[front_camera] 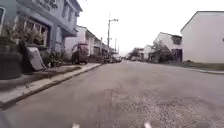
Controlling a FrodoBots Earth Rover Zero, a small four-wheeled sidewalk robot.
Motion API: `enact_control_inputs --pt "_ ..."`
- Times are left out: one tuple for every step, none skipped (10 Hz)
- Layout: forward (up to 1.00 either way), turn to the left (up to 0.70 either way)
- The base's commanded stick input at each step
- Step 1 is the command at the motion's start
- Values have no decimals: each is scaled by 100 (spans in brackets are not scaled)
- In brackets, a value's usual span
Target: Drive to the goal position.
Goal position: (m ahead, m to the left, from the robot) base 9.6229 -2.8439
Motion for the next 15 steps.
enact_control_inputs --pt "70 3" --pt "70 1" --pt "70 1" --pt "70 -1" --pt "70 -25" --pt "70 -35" --pt "70 -35" --pt "70 11" --pt "70 0" --pt "70 3" --pt "70 7" --pt "70 -11" --pt "70 -35" --pt "70 -24" --pt "70 5"
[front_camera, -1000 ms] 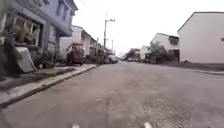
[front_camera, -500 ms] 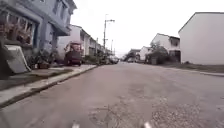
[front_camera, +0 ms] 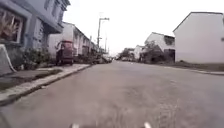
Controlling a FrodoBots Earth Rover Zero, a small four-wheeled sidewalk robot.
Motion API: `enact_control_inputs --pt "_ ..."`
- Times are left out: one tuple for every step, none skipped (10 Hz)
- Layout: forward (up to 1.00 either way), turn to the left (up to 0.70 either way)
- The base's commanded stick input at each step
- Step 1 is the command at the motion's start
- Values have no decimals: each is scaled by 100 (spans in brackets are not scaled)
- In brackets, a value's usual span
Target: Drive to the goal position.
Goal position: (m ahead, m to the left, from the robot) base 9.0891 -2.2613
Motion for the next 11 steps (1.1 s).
enact_control_inputs --pt "70 3" --pt "70 0" --pt "70 0" --pt "70 0" --pt "70 2" --pt "70 11" --pt "70 5" --pt "70 0" --pt "70 0" --pt "70 -35" --pt "70 -35"
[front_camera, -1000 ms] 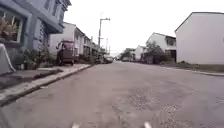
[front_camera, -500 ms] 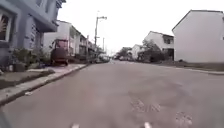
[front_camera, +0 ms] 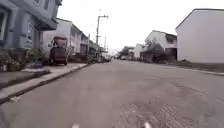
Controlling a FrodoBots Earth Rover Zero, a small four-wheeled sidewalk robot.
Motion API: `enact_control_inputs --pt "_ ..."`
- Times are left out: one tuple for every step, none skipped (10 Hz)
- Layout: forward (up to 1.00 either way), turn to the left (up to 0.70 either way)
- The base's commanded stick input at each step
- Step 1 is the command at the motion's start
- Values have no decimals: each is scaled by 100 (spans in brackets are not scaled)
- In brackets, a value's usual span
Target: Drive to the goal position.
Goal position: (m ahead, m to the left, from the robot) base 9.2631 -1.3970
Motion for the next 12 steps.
enact_control_inputs --pt "70 0" --pt "70 5" --pt "70 0" --pt "70 0" --pt "70 0" --pt "70 0" --pt "70 0" --pt "70 5" --pt "70 -25" --pt "70 -35" --pt "70 -16" --pt "70 0"
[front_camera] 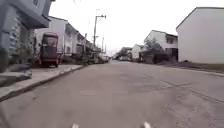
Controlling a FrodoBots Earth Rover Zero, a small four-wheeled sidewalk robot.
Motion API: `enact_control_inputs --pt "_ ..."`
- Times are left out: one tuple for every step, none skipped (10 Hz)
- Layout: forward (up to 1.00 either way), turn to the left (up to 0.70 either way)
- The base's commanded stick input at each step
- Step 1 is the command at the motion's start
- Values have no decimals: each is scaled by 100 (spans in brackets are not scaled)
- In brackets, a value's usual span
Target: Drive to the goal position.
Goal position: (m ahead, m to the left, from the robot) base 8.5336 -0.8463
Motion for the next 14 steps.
enact_control_inputs --pt "70 0" --pt "70 0" --pt "70 0" --pt "70 0" --pt "70 0" --pt "70 4" --pt "70 5" --pt "70 16" --pt "70 35" --pt "70 24" --pt "70 4" --pt "70 1" --pt "70 0" --pt "70 0"
